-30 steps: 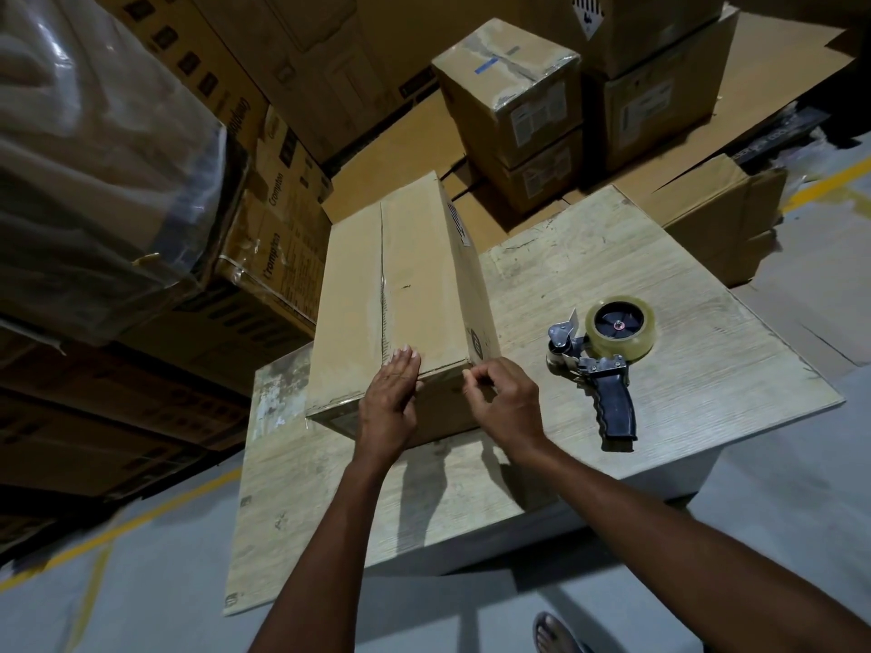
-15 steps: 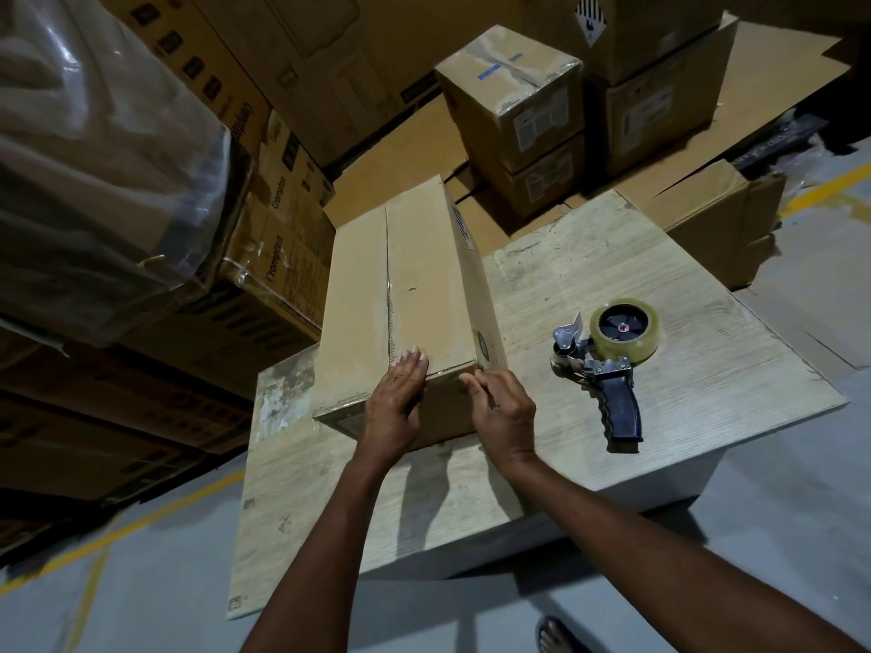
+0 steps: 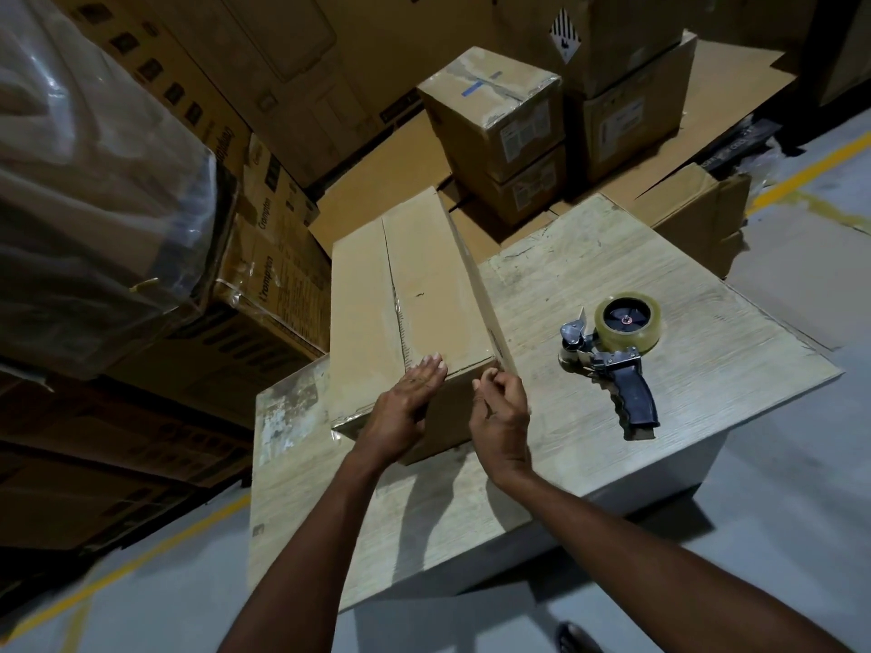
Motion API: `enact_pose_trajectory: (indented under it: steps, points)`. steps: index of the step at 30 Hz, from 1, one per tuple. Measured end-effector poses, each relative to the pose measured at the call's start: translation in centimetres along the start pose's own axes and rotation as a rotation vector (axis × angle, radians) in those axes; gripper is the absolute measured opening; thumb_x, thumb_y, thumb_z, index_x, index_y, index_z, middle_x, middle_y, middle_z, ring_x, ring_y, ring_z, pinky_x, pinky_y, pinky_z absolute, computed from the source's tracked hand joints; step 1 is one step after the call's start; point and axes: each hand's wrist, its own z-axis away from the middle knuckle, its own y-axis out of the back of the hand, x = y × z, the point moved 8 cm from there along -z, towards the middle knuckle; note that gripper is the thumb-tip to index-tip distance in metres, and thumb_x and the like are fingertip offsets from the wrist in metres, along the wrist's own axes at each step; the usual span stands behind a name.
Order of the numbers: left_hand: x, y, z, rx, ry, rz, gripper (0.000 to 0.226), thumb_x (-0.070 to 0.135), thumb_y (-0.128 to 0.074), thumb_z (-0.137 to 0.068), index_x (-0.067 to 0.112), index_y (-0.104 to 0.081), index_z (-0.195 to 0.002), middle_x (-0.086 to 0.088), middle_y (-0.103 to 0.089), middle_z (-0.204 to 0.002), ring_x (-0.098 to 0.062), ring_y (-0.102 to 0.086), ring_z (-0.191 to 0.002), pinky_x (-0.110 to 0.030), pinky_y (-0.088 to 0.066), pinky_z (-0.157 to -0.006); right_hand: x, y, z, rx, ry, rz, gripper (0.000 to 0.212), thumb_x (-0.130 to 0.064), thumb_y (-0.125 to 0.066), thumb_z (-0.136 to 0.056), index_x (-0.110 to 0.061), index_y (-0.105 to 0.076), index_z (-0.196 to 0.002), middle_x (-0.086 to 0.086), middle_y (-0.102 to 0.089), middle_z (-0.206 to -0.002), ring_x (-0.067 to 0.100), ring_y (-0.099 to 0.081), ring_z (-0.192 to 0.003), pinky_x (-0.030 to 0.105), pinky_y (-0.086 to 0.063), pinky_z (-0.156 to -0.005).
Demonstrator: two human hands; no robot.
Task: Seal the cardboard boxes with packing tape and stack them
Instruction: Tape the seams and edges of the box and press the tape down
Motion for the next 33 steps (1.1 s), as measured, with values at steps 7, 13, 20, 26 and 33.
enact_pose_trajectory:
  steps: [7, 13, 20, 26, 33]
  points:
    - [-0.6, -0.2, -0.1, 0.043, -0.076, -0.026, 0.089, -0.018, -0.06, -0.082, 0.021, -0.033, -0.157, 0.006, -0.028, -0.162, -0.004, -0.019, -0.152, -0.015, -0.013, -0.122, -0.5, -2.0, 1.3, -0.05, 0.113, 0.3, 0.038, 0.018, -0.058, -0.087, 0.007, -0.066, -0.123, 0.017, -0.058, -0.099, 0.026, -0.052, -0.087, 0.021, -0.032, -0.074]
    - [-0.6, -0.7, 0.4, 0.136, -0.126, 0.004, 0.085, -0.017, -0.063, -0.077, 0.01, -0.042, -0.154, -0.002, -0.032, -0.161, 0.001, -0.014, -0.153, -0.021, -0.012, -0.125, -0.6, -0.3, 1.5, -0.032, 0.348, 0.202, 0.028, 0.007, -0.066, -0.091, -0.003, -0.074, -0.117, 0.01, -0.059, -0.101, 0.026, -0.055, -0.091, 0.04, -0.052, -0.073]
    - [-1.6, 0.7, 0.7, 0.254, -0.086, 0.074, 0.044, 0.029, -0.061, -0.101, 0.015, -0.06, -0.143, -0.001, -0.052, -0.15, -0.009, -0.043, -0.144, -0.037, -0.038, -0.119, 1.1, 0.9, -4.6, -0.192, 0.244, 0.211, 0.054, -0.033, -0.046, -0.107, -0.011, -0.038, -0.156, 0.012, -0.032, -0.164, 0.029, -0.036, -0.147, 0.045, -0.037, -0.115]
    - [-3.3, 0.6, 1.5, 0.348, 0.003, -0.053, 0.051, 0.044, -0.047, -0.102, 0.011, -0.064, -0.137, -0.008, -0.058, -0.145, -0.021, -0.053, -0.137, -0.042, -0.045, -0.113, 2.2, -1.3, -5.3, -0.421, 0.294, 0.214, 0.069, -0.007, -0.042, -0.101, -0.011, -0.015, -0.165, 0.006, -0.021, -0.171, 0.027, -0.04, -0.149, 0.049, -0.052, -0.106]
    - [-3.3, 0.2, 1.5, 0.323, -0.08, -0.104, 0.051, 0.041, -0.048, -0.103, 0.01, -0.061, -0.14, -0.01, -0.056, -0.148, -0.021, -0.05, -0.139, -0.041, -0.044, -0.114, 2.5, -1.8, -3.8, -0.431, 0.321, 0.194, 0.079, -0.029, -0.051, -0.1, -0.02, -0.006, -0.164, 0.008, -0.011, -0.173, 0.029, -0.031, -0.153, 0.048, -0.052, -0.106]
